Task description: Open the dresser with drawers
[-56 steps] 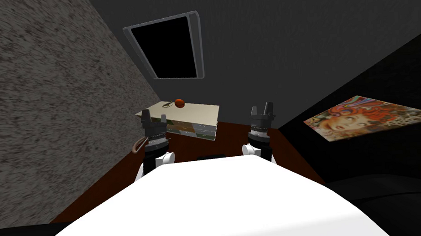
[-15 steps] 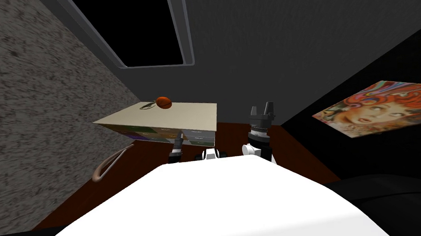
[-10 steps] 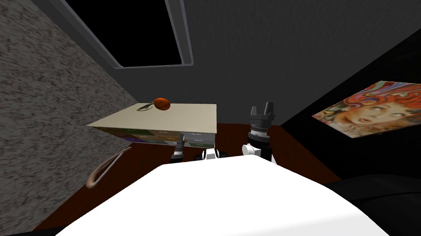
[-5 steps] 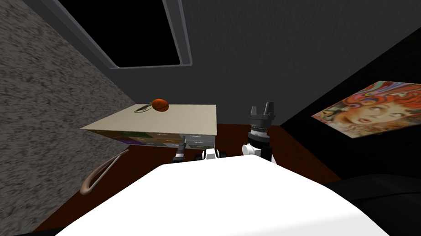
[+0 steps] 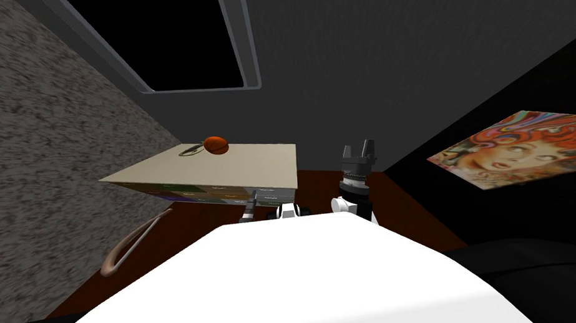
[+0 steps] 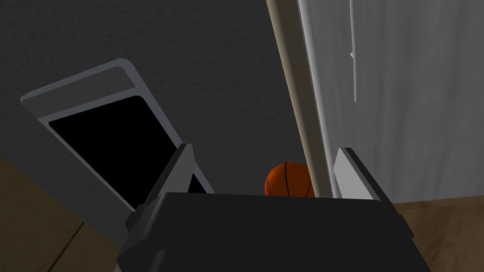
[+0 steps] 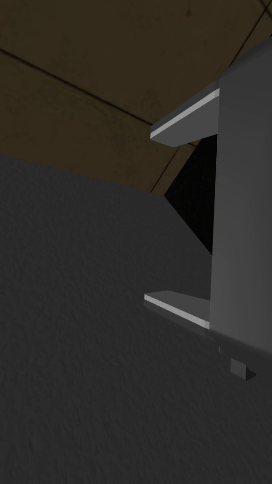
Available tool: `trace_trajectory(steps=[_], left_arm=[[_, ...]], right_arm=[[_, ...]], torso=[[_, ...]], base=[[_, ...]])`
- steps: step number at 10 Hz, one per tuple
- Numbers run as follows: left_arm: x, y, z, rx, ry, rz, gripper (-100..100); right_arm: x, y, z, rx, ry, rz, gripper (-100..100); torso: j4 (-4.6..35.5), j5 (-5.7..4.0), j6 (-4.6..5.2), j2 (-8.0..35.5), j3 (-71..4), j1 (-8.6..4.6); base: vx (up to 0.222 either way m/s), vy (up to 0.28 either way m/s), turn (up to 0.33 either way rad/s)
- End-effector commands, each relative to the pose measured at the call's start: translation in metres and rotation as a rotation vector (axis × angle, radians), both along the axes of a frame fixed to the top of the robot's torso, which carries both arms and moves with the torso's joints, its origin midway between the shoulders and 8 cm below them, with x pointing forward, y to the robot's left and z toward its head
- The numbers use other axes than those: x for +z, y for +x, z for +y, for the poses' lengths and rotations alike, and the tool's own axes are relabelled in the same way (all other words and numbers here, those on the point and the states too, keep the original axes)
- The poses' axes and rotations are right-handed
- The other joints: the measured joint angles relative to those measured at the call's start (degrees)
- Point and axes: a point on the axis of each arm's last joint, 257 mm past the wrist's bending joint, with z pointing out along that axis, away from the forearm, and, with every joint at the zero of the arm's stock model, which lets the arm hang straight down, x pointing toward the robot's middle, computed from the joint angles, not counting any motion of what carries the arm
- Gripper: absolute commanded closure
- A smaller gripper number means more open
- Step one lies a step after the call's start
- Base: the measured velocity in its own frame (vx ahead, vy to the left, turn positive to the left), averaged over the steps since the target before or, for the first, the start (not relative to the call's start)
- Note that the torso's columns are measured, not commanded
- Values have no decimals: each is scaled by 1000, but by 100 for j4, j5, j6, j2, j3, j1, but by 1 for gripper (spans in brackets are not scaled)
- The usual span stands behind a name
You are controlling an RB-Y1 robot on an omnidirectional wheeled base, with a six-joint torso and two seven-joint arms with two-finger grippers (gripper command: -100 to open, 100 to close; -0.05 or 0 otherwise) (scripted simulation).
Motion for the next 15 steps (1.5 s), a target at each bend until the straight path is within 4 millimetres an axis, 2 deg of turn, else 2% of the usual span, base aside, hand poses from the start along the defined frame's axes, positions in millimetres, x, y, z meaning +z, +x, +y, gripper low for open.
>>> trace_trajectory(steps=[1, 5, 8, 11, 13, 14, 15], left_arm=[[-14, -7, -3, -2, -3, 26, -100], [-33, -17, -12, -6, -12, 64, -100], [-54, -29, -28, -10, -33, 107, -100], [-58, -32, -34, -11, -43, 117, -100], [-66, -37, -52, -11, -74, 133, -100], [-63, -35, -47, -11, -64, 128, -100], [-61, -23, -46, -10, -66, 129, -100]], right_arm=[[0, 0, 0, 0, 0, 0, 0], [0, 0, 0, 0, 0, 0, 0], [0, 0, 0, 0, 0, 0, 0], [0, 0, 0, 0, 0, 0, 0], [0, 0, 0, 0, 0, 0, 0], [0, 0, 0, 0, 0, 0, 0], [0, 0, 0, 0, 0, 0, 0]], torso=[[-1, 0, 0, -5, -3, -2], [-2, 1, 0, -8, -5, 3], [-3, 0, 0, -11, -7, 1], [0, 0, 0, -1, 0, 1], [-3, 0, -1, -8, -6, 0], [-3, 0, 0, -9, -6, 0], [-2, 0, 0, -6, -4, 1]], base=[[43, 0, -12], [45, 7, -20], [41, 13, -34], [2, 9, -25], [3, 6, -16], [-7, 5, -10], [0, 0, 0]])
